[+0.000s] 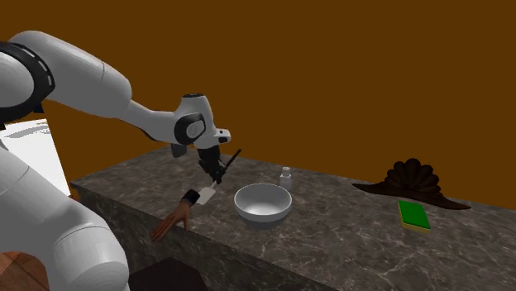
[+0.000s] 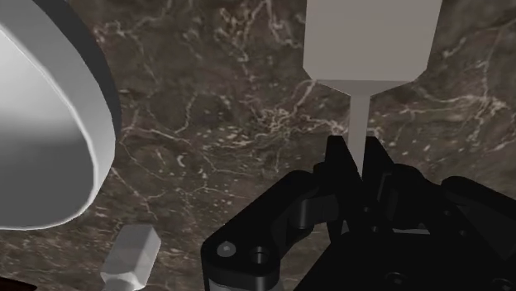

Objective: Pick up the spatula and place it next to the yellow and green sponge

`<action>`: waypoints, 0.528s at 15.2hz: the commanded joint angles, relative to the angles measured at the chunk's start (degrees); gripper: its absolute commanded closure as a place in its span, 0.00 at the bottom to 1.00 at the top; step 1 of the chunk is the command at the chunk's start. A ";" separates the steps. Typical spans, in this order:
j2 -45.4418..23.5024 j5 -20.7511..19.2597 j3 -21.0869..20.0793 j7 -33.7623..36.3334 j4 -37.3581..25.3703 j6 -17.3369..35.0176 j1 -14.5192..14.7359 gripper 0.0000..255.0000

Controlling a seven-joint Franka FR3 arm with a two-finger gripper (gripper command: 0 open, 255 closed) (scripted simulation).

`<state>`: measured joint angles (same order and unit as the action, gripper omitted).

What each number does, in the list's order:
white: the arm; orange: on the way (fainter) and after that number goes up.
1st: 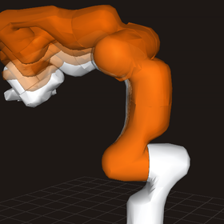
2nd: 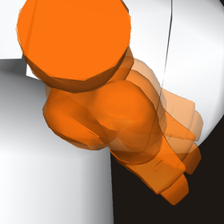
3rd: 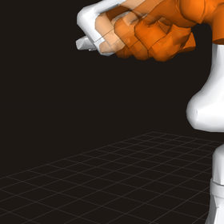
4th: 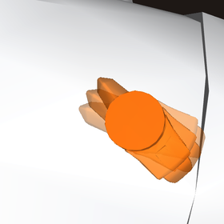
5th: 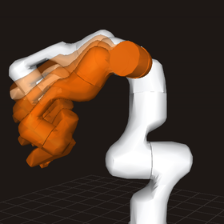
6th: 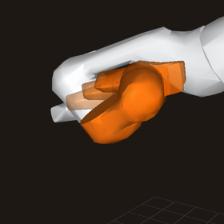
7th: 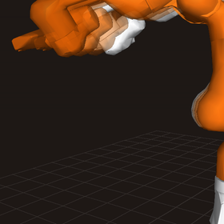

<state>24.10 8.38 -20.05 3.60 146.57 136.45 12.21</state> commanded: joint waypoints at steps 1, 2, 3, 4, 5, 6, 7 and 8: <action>0.73 0.00 0.29 -0.14 -1.11 -1.85 0.02 1.00; 1.09 0.01 0.42 -0.19 -1.62 -2.73 0.03 1.00; 1.44 0.01 0.56 -0.24 -2.14 -3.59 0.04 1.00; 1.77 0.00 0.68 -0.28 -2.68 -4.45 0.05 1.00; 2.08 -0.01 0.81 -0.32 -3.22 -5.31 0.06 1.00; 2.38 -0.03 0.93 -0.36 -3.78 -6.16 0.06 1.00; 2.66 -0.05 1.05 -0.39 -4.35 -7.00 0.05 1.00; 2.92 -0.07 1.17 -0.42 -4.93 -7.84 0.05 1.00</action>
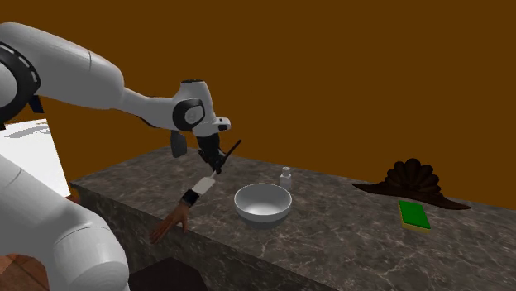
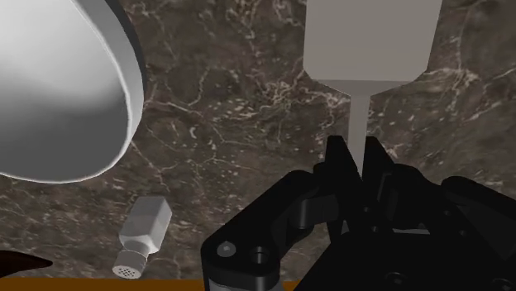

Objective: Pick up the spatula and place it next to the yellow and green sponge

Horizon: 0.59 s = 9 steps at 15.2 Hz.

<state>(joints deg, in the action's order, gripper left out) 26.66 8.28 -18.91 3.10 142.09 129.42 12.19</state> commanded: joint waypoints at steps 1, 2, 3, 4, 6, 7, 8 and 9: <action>0.47 0.02 0.08 0.07 -0.66 -1.14 0.07 1.00; 0.36 -0.19 1.24 -1.45 -0.59 -1.06 -0.46 1.00; 0.19 -0.42 2.40 -2.95 -0.59 -0.98 -0.99 1.00; -0.05 -0.67 3.55 -4.44 -0.65 -0.90 -1.53 1.00; -0.72 -1.16 5.80 -7.40 -0.97 -0.76 -2.64 1.00; -1.15 -1.41 6.91 -8.86 -1.24 -0.69 -3.19 1.00; -1.64 -1.64 8.00 -10.32 -1.58 -0.63 -3.76 1.00; -2.19 -1.88 9.08 -11.76 -1.98 -0.58 -4.31 1.00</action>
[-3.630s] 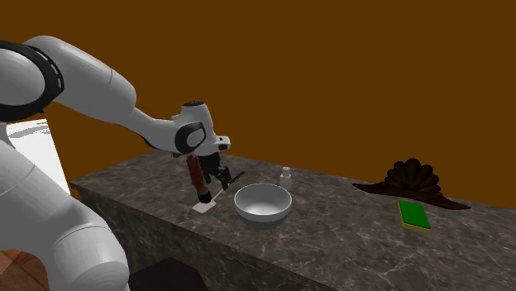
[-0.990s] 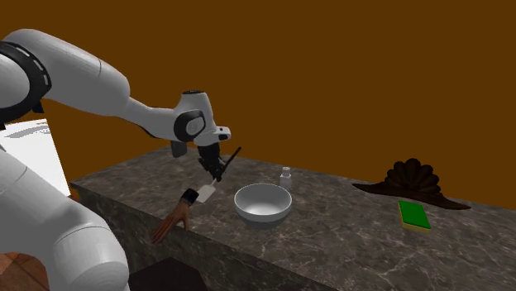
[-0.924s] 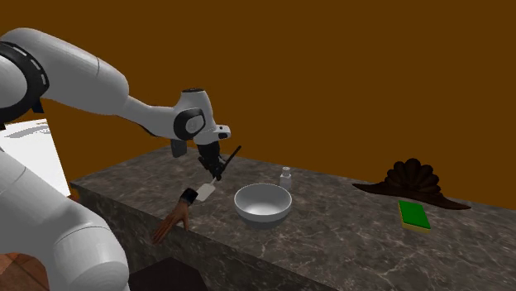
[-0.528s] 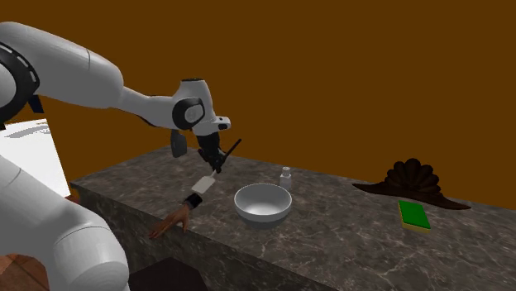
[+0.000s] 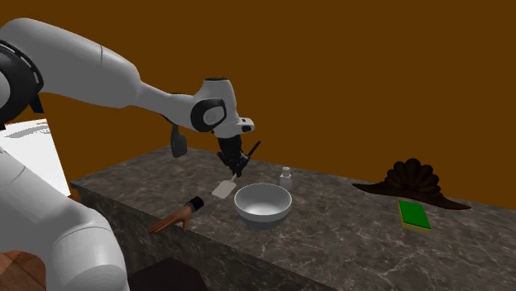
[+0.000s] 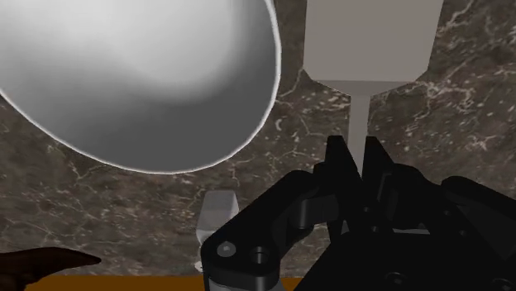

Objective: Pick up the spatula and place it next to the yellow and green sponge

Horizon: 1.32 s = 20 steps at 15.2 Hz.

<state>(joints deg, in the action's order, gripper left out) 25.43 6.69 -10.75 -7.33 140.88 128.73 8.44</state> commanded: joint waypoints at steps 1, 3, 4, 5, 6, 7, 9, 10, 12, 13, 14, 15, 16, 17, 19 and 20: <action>-1.57 -0.52 2.00 -2.76 -1.25 0.16 -1.09 1.00; -2.96 -0.92 4.11 -5.59 -2.40 0.22 -2.15 1.00; -3.74 -1.08 5.14 -7.00 -3.07 0.23 -2.66 1.00; -4.56 -1.22 6.16 -8.40 -3.82 0.22 -3.16 1.00; -5.44 -1.33 7.15 -9.79 -4.62 0.19 -3.66 1.00; -6.36 -1.40 8.11 -11.18 -5.50 0.15 -4.16 1.00; -8.34 -1.46 10.01 -13.94 -7.44 0.00 -5.10 1.00; -9.40 -1.44 10.93 -15.32 -8.50 -0.11 -5.55 1.00; -11.64 -1.27 12.73 -18.04 -10.83 -0.40 -6.41 1.00; -12.82 -1.13 13.59 -19.40 -12.09 -0.59 -6.84 1.00; -14.03 -0.95 14.43 -20.76 -13.41 -0.81 -7.27 1.00; -15.29 -0.72 15.24 -22.10 -14.80 -1.06 -7.69 1.00; -16.59 -0.45 16.02 -23.45 -16.25 -1.34 -8.12 1.00; -17.92 -0.15 16.77 -24.78 -17.77 -1.66 -8.56 1.00; -20.70 0.58 18.18 -27.42 -21.01 -2.41 -9.47 1.00; -22.15 1.00 18.83 -28.73 -22.73 -2.84 -9.96 1.00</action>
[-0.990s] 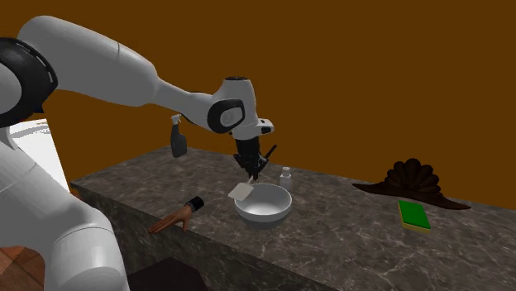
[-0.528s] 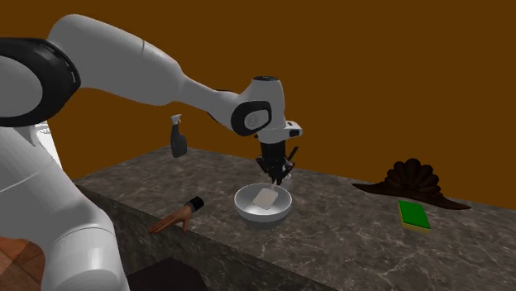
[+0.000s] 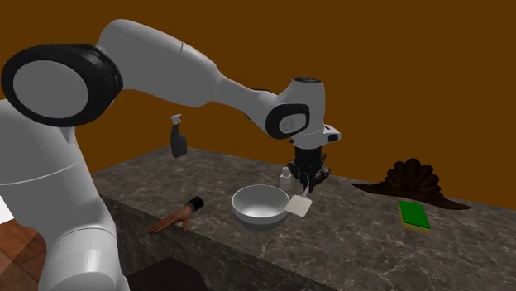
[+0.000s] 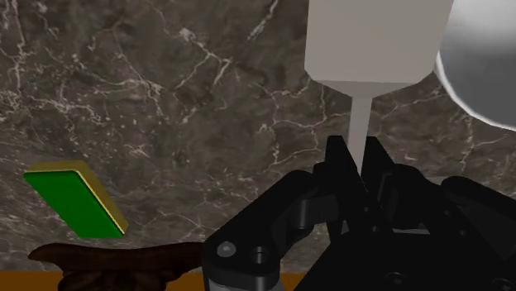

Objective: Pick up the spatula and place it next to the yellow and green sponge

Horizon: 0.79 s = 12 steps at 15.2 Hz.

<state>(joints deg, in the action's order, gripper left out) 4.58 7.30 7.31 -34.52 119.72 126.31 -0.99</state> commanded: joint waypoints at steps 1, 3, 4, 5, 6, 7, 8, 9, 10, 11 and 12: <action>-2.78 0.85 1.39 -2.83 -3.37 -0.90 -1.03 1.00; -5.87 1.83 2.52 -5.34 -7.17 -1.98 -2.09 1.00; -7.47 2.36 3.03 -6.57 -9.19 -2.59 -2.65 1.00; -9.11 2.91 3.52 -7.76 -11.29 -3.25 -3.24 1.00; -10.80 3.48 3.96 -8.92 -13.47 -3.95 -3.86 1.00; -12.53 4.06 4.37 -10.05 -15.74 -4.71 -4.50 1.00; -14.31 4.65 4.72 -11.14 -18.11 -5.53 -5.21 1.00; -16.13 5.23 5.03 -12.18 -20.58 -6.39 -5.95 1.00; -18.01 5.82 5.30 -13.18 -23.17 -7.32 -6.73 1.00; -19.94 6.41 5.54 -14.12 -25.87 -8.32 -7.53 1.00; -21.94 6.99 5.73 -15.01 -28.71 -9.38 -8.38 1.00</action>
<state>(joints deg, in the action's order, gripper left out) -15.44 13.70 12.81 -48.51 93.64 117.84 -8.57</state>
